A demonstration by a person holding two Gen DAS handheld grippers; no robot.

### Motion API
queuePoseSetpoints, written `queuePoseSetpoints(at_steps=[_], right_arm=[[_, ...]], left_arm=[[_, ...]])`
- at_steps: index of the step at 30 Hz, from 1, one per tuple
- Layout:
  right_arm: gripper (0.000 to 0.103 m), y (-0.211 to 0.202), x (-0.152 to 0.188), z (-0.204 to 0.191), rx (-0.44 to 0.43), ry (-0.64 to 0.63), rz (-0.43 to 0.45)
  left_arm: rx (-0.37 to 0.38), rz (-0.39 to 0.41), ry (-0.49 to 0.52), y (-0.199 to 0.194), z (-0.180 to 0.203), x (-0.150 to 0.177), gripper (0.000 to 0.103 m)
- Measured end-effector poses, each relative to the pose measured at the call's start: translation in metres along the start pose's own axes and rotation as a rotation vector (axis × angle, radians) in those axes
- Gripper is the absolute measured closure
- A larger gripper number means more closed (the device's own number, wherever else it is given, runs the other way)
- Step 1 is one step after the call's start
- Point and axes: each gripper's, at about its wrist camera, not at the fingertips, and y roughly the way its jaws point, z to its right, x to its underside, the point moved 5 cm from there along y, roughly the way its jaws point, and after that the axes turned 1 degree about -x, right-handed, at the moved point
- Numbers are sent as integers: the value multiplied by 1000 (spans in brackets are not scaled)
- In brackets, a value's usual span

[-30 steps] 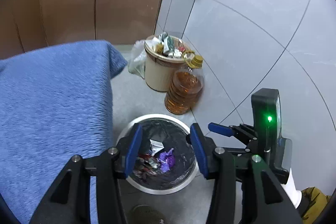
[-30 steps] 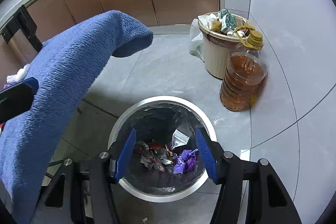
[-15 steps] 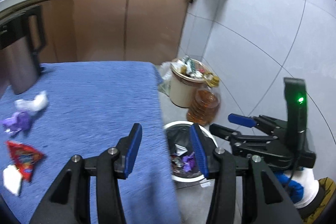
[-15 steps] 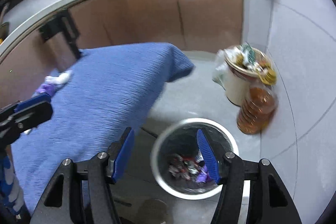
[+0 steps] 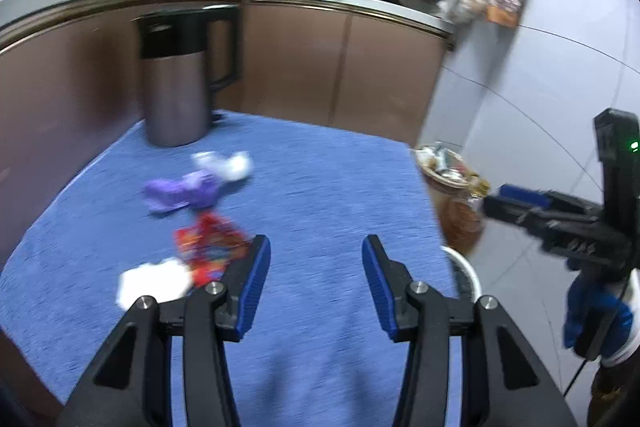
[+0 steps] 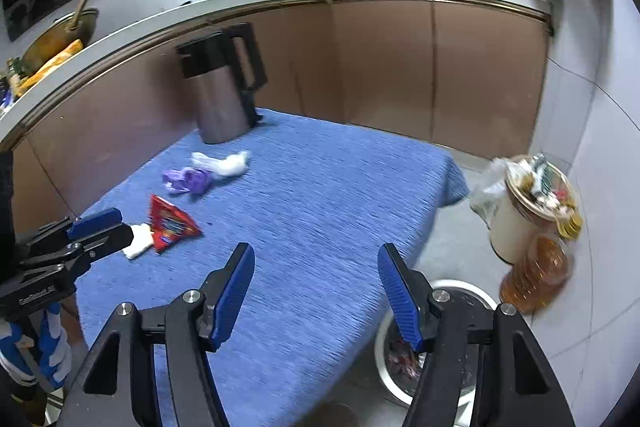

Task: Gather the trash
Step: 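Return both tools over the table toward the red snack packet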

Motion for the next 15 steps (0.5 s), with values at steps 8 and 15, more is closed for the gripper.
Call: queuePoseSetpoints(at_steps=[8,15], right_arm=[[41,26,-19,-36,-65,-59,-16],[41,72,-35,-58,-120,-81,-53]], left_arm=[[-101,-14,-119,-6,-95,7,57],[-81,-40,-104,16,-116,-1,57]])
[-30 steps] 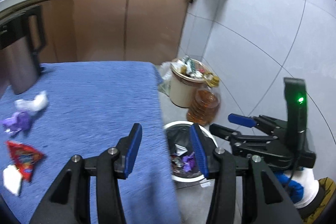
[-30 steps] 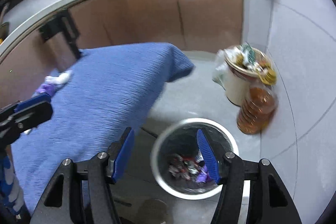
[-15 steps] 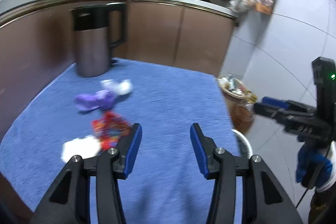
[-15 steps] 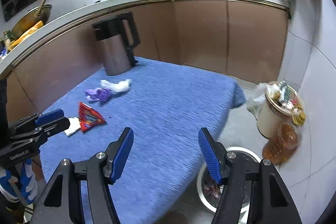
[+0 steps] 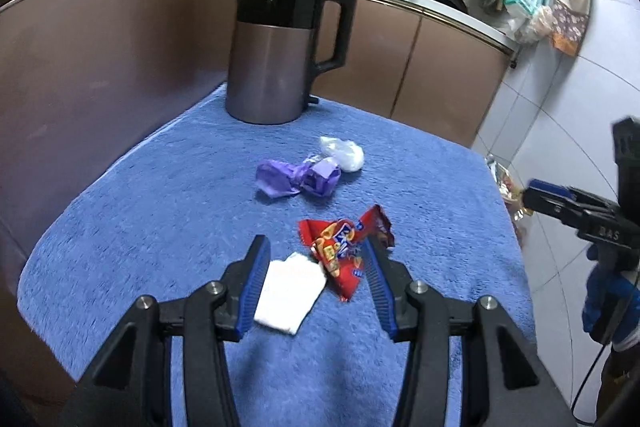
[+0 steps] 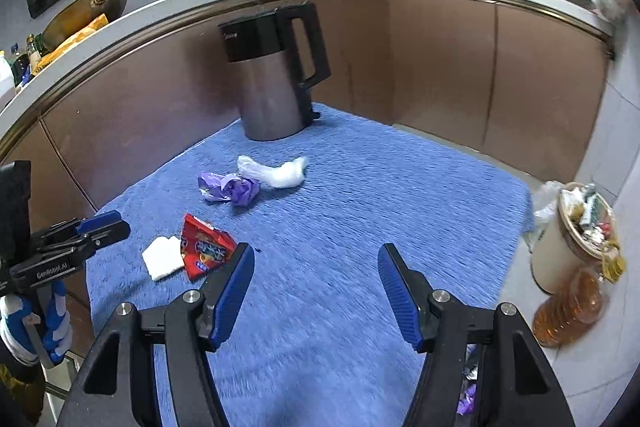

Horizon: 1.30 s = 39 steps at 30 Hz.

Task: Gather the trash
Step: 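Return both tools over the table toward the red snack packet, then grasp the red snack packet with the left tool while the right tool grasps the clear plastic bag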

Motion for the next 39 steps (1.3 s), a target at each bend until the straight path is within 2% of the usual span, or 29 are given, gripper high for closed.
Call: queuePoseSetpoints(at_steps=[8,13,20,25,27,29,33,39], right_arm=[[41,60,-14,-12,-51,-25,-63],[41,98,-30,-20,-110,-1,-86],[41,155,-53,-20,-138,66,-104],[41,191,-69,-13,-135,166,-107],[41,203,-73,-13,-127,171,-124],[46,216,-71,-14,-104,170,-161],[68,229,-62,-14,-101,176,-203],[69,207,-54,-10,-115,177,-155]], left_arm=[[85,-51,157,48,37,-3,57],[114,-77,190,74,42,-5,59],[147,-116,188,95,37,-1,79],[179,-127,162,102,33,1,88],[187,-130,163,103,33,4,91],[190,-127,160,104,33,5,94],[199,-117,145,101,35,8,97],[203,-85,130,77,36,10,98]])
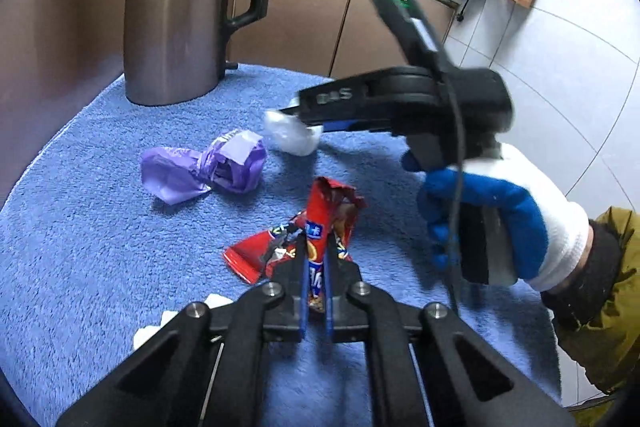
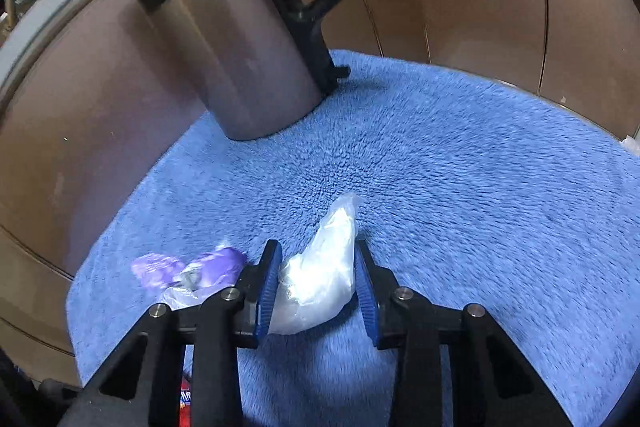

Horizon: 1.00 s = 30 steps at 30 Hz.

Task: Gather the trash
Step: 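Grasp the red snack packet with the left tool while the right tool grasps the clear plastic bag, then carry the red packet and clear bag to the bin and open both tools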

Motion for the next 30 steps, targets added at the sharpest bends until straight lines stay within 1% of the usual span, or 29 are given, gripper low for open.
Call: queuePoseSetpoints(at_steps=[6,9,14,16,20,26,30], right_arm=[[69,-59,18,2,21,-30,75],[69,-101,35,6,33,-47,108],[69,-175,60,13,86,-95,171],[69,-203,72,19,107,-104,192],[69,-249,99,31,160,-106,230],[69,-292,136,48,236,-88,258],[69,-307,156,56,279,-84,268]], left_arm=[[6,42,-18,-33,11,3,98],[4,63,-16,-49,22,3,98],[-1,113,-10,-82,42,1,98],[-6,127,-1,-89,50,-4,98],[-12,141,16,-103,73,-3,98],[-42,139,53,-112,117,2,98],[-64,135,88,-110,143,3,98]])
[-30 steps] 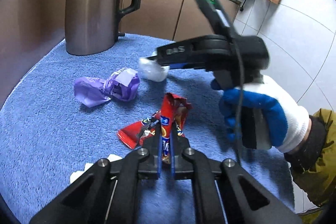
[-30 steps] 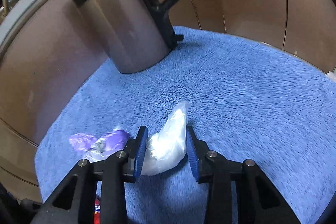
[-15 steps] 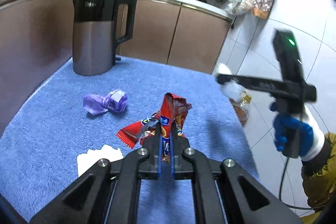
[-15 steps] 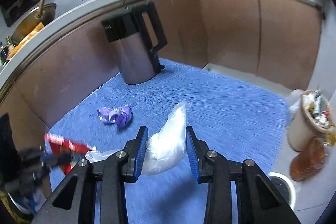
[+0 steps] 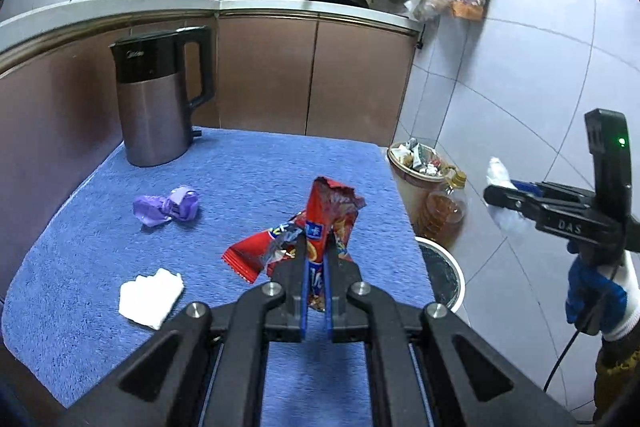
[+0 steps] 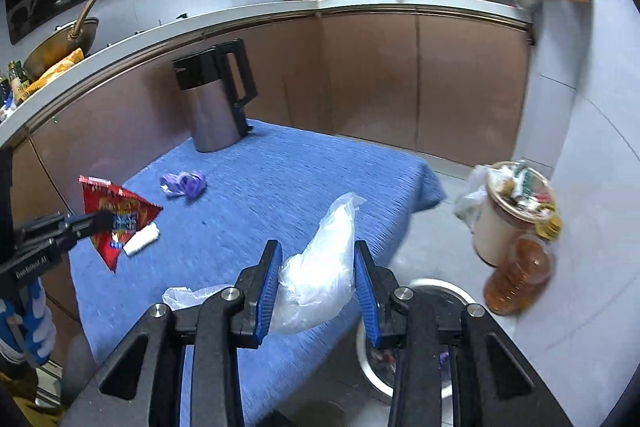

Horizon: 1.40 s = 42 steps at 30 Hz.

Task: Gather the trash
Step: 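Carry the red packet and clear bag to the bin and open both tools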

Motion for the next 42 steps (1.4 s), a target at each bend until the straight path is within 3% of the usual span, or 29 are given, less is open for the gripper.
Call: queuePoseSetpoints(at_steps=[13,42], right_arm=[[69,-6,36,49,35,97,-12],[68,51,86,149,64,262,-104]], left_arm=[[18,-39,123,25,65,-1,98],[161,-258,266,167,176,0,98]])
